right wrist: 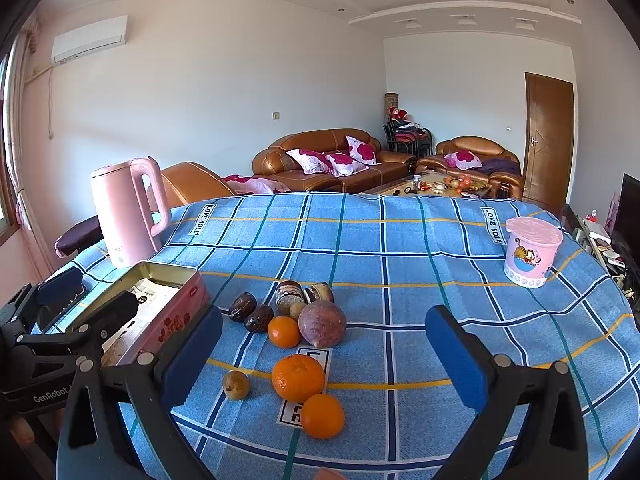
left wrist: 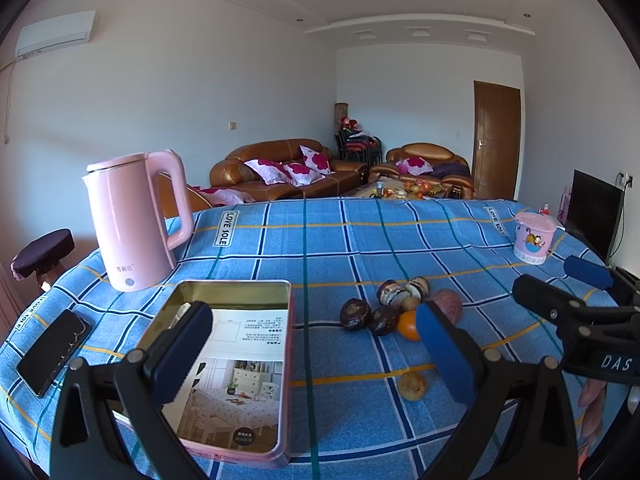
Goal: Organize fruits
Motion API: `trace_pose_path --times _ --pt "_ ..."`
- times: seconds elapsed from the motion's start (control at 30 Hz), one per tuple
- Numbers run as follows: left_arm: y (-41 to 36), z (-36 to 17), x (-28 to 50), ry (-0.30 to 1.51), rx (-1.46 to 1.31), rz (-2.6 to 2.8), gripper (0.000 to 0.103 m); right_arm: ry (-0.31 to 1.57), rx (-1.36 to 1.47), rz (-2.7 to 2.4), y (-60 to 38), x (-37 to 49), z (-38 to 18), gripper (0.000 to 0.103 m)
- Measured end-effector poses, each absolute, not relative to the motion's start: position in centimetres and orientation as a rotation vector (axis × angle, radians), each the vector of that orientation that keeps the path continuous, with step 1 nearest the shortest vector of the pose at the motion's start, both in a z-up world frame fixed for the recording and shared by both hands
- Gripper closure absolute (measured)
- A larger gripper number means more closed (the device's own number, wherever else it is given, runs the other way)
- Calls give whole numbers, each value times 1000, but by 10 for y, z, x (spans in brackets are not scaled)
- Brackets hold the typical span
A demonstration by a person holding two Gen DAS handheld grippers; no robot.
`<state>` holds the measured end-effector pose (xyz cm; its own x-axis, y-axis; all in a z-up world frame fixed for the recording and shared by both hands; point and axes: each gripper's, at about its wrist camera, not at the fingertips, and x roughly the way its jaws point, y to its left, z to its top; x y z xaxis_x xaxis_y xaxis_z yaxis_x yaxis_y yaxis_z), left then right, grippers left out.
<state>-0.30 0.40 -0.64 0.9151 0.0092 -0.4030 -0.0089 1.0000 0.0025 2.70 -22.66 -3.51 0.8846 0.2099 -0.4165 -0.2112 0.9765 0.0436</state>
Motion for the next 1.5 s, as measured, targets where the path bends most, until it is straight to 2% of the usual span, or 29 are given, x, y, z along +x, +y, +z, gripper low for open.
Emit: trace_pose_path --times 1.23,1.5 --pt "1 -12 0 433 3 4 0 440 -11 224 -229 28 -38 1" --pt "-15 -40 8 488 10 -50 0 503 -46 198 -244 29 -70 1"
